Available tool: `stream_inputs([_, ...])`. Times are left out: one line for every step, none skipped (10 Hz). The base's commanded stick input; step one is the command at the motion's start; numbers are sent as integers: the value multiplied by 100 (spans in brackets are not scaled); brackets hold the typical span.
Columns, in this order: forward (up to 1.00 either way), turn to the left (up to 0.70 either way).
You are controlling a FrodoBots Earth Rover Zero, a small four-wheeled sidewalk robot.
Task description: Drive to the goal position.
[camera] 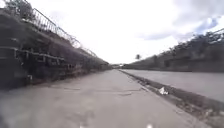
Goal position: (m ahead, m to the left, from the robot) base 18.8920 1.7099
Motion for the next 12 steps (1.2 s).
stream_inputs([100,0])
stream_inputs([100,0])
stream_inputs([100,0])
stream_inputs([100,0])
stream_inputs([100,0])
stream_inputs([100,0])
stream_inputs([100,0])
stream_inputs([100,0])
stream_inputs([100,0])
stream_inputs([100,0])
stream_inputs([100,0])
stream_inputs([100,0])
